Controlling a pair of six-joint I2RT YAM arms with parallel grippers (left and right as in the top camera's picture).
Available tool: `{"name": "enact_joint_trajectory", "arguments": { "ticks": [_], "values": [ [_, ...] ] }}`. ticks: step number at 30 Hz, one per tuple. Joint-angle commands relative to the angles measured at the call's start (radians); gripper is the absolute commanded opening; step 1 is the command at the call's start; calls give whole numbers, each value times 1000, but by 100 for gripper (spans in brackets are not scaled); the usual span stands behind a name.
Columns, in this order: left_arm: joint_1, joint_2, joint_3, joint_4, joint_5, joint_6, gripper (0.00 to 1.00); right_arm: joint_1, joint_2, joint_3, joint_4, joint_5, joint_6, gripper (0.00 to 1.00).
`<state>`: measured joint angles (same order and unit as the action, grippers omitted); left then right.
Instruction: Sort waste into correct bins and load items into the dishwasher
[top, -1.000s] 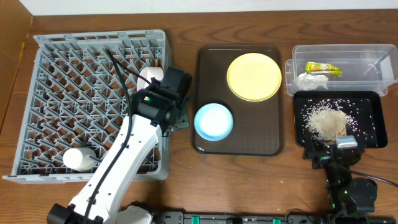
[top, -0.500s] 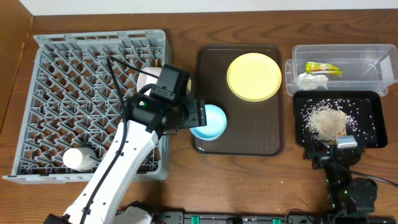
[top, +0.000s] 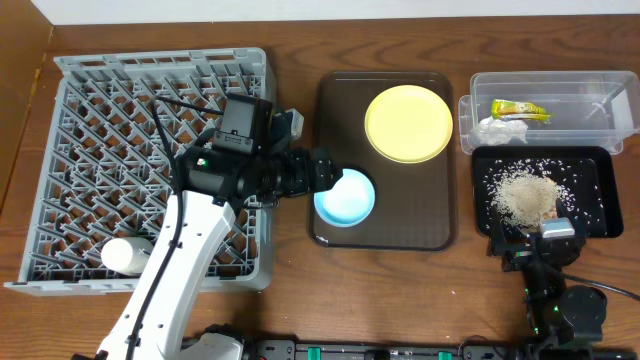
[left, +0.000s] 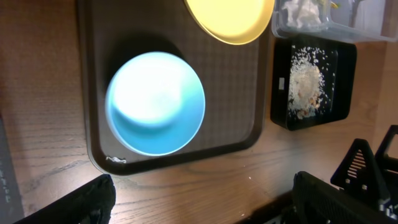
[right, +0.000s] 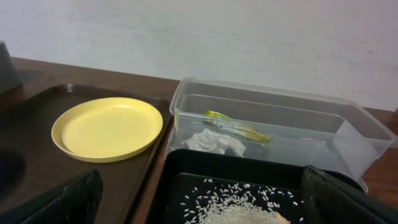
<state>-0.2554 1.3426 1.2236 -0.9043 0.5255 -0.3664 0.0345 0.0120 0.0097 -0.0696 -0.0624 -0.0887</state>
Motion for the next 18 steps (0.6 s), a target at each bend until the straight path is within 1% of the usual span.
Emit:
{"name": "enact_joint_trajectory", "arguments": {
  "ticks": [1, 16, 18],
  "values": [
    [3, -17, 18, 1, 42, 18, 92, -8, -5, -4, 0, 6, -10, 99],
    [3, -17, 18, 1, 40, 17, 93, -8, -5, -4, 0, 6, -10, 99],
    [3, -17, 18, -13, 66, -19, 93, -8, -5, -4, 0, 6, -10, 99]
  ]
}}
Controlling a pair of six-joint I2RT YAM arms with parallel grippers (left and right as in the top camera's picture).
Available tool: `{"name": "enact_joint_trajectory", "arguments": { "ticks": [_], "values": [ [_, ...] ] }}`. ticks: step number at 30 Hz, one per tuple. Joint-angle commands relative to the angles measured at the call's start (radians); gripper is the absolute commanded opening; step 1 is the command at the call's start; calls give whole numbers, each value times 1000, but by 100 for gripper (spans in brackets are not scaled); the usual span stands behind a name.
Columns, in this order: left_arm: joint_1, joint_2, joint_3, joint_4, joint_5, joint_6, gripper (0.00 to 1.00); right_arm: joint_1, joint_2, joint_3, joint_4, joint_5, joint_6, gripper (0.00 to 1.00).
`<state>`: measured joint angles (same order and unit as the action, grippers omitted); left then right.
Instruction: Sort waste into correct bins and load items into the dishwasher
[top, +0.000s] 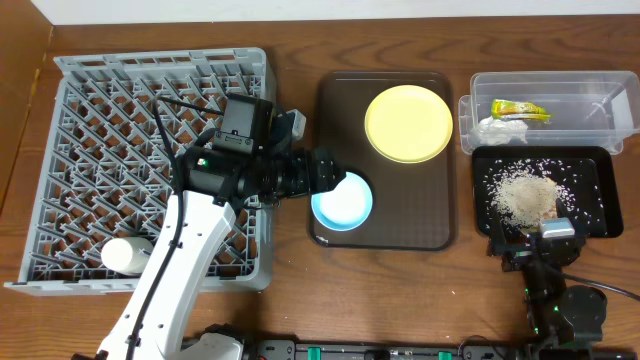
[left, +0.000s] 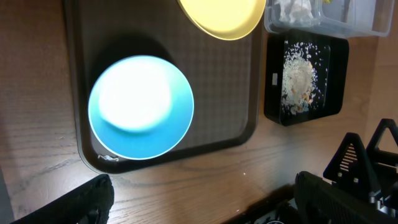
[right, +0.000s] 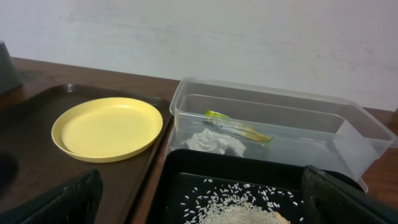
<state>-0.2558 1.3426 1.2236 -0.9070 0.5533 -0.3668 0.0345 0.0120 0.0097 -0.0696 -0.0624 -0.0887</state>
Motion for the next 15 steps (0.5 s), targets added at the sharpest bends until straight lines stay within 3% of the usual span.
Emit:
{"name": "enact_joint_trajectory", "arguments": {
  "ticks": [1, 3, 6, 11, 15],
  "values": [
    [3, -17, 18, -33, 52, -20, 93, -8, -5, -4, 0, 6, -10, 99],
    [3, -16, 16, -42, 56, -45, 98, -8, -5, -4, 0, 6, -10, 99],
    [-9, -10, 11, 7, 9, -46, 96, -8, -5, -4, 0, 6, -10, 99],
    [-75, 62, 5, 3, -235, -44, 91, -8, -5, -4, 0, 6, -10, 99],
    [-113, 124, 5, 45, -226, -39, 92, -8, -5, -4, 0, 6, -10, 99]
  ]
}}
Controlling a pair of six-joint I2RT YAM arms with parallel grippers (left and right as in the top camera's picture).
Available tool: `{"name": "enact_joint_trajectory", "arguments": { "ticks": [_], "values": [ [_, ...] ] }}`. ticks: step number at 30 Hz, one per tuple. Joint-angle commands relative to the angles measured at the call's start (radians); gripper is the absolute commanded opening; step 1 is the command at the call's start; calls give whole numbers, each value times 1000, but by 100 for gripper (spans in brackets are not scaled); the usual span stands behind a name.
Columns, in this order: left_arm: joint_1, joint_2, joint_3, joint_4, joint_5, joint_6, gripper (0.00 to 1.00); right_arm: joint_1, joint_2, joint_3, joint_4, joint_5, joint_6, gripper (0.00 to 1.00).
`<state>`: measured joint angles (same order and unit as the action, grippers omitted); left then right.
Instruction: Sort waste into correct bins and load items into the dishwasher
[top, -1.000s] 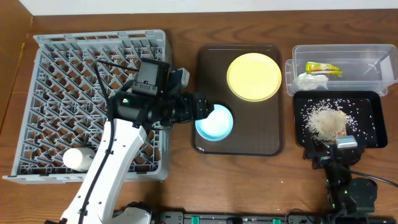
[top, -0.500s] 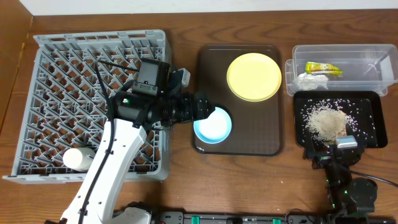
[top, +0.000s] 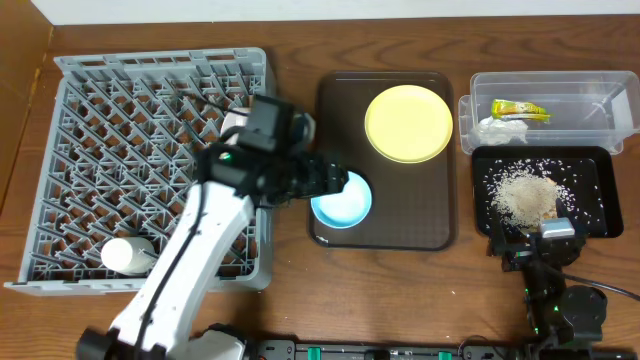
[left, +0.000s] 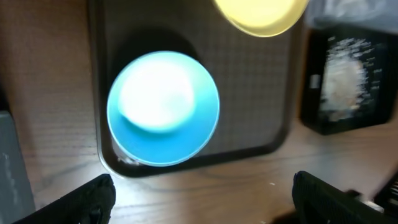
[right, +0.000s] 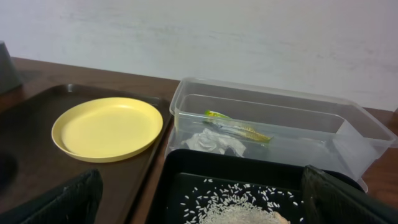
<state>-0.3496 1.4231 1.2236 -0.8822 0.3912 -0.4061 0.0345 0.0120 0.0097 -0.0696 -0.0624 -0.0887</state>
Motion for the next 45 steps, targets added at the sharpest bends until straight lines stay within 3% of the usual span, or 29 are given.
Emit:
{"name": "enact_joint_trajectory", "arguments": {
  "ticks": [1, 4, 7, 13, 16, 20, 21, 24, 31, 35, 40, 45],
  "values": [
    [-20, 51, 5, 21, -65, 2, 98, -8, -5, -4, 0, 6, -10, 99],
    [-20, 84, 4, 28, -142, -1, 98, -8, -5, -4, 0, 6, -10, 99],
    [-16, 144, 3, 21, -229, -41, 82, -8, -5, -4, 0, 6, -10, 99],
    [-9, 301, 3, 39, -198, -13, 70, -8, -5, -4, 0, 6, -10, 99],
    [-9, 364, 2, 38, -175, -14, 59, -8, -5, -4, 0, 6, -10, 99],
    [-9, 390, 2, 64, -164, -14, 57, -8, -5, -4, 0, 6, -10, 99],
    [-10, 390, 2, 69, -160, -14, 48, -8, -5, -4, 0, 6, -10, 99],
    [-16, 391, -2, 85, -104, -14, 38, -8, -5, -4, 0, 6, -10, 99],
    [-74, 456, -60, 204, -61, -56, 38, -8, -5, -4, 0, 6, -10, 99],
    [-86, 485, -60, 235, 2, -63, 31, -8, -5, -4, 0, 6, -10, 99],
    [-83, 483, -60, 299, 122, -60, 9, -8, -5, -4, 0, 6, -10, 99],
    [-79, 481, -60, 317, 172, -2, 8, -8, -5, -4, 0, 6, -10, 99]
  ]
}}
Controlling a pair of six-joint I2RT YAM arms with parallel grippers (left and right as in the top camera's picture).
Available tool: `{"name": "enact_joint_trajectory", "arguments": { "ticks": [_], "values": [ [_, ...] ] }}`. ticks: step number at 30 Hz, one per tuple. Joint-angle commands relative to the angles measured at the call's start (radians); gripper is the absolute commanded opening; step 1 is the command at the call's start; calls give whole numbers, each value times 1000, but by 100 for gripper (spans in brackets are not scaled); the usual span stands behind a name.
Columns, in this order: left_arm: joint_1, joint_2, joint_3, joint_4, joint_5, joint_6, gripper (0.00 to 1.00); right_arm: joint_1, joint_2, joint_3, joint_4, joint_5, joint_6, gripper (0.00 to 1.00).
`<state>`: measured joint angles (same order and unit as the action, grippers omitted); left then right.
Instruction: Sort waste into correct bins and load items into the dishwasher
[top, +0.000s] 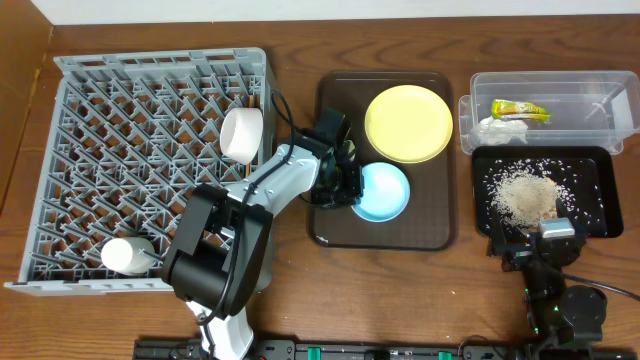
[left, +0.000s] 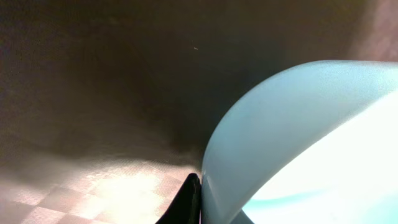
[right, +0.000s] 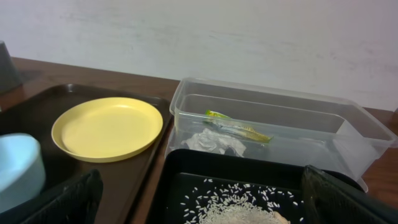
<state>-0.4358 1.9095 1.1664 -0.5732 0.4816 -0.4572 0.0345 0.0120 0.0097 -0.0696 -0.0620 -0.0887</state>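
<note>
The light blue bowl (top: 386, 191) sits on the brown tray (top: 430, 232), just below the yellow plate (top: 408, 123). My left gripper (top: 344, 187) is down at the bowl's left rim. In the left wrist view the bowl (left: 298, 124) fills the frame and my left gripper (left: 205, 202) is shut on its rim, one dark finger (left: 189, 199) pressed against the outer wall. The right wrist view shows the bowl (right: 18, 168) at its left edge. My right gripper (right: 202, 202) stands open, low at the front edge of the black rice tray (right: 186, 168), holding nothing.
The grey dish rack (top: 90, 120) at the left holds a white cup (top: 127, 255) and a second white cup (top: 242, 132). A clear bin (top: 590, 125) at the back right contains a wrapper and tissue. Rice lies in the black tray (top: 600, 225).
My left gripper was open and high over the bowl; now it is low on the tray, shut on the bowl's left rim. The bowl sits further right. The right arm has not moved.
My left gripper looked down on the blue bowl from above, open, at all three earlier moments, shifting slightly over it. Now it is down at the bowl's rim and shut on it, and the bowl lies nearer the tray's middle. My right gripper stayed still and open.
</note>
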Motion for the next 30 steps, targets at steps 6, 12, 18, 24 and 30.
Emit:
{"name": "enact_joint_trajectory", "arguments": {
  "ticks": [6, 12, 18, 24, 30],
  "values": [
    [74, -121, -3, -13, 81, 67, 8, -8, -5, -4, 0, 6, -10, 99],
    [203, -454, -3, -188, -246, 51, 7, -8, -5, -4, 0, 6, -10, 99],
    [389, -756, -3, -412, -672, -14, 8, -8, -5, -4, -1, 6, -10, 99],
    [519, -886, -25, -526, -988, -91, 7, -8, -5, -4, 0, 6, -10, 99],
    [529, -863, -143, -513, -1132, -208, 7, -8, -5, -4, 0, 6, -10, 99]
  ]
}}
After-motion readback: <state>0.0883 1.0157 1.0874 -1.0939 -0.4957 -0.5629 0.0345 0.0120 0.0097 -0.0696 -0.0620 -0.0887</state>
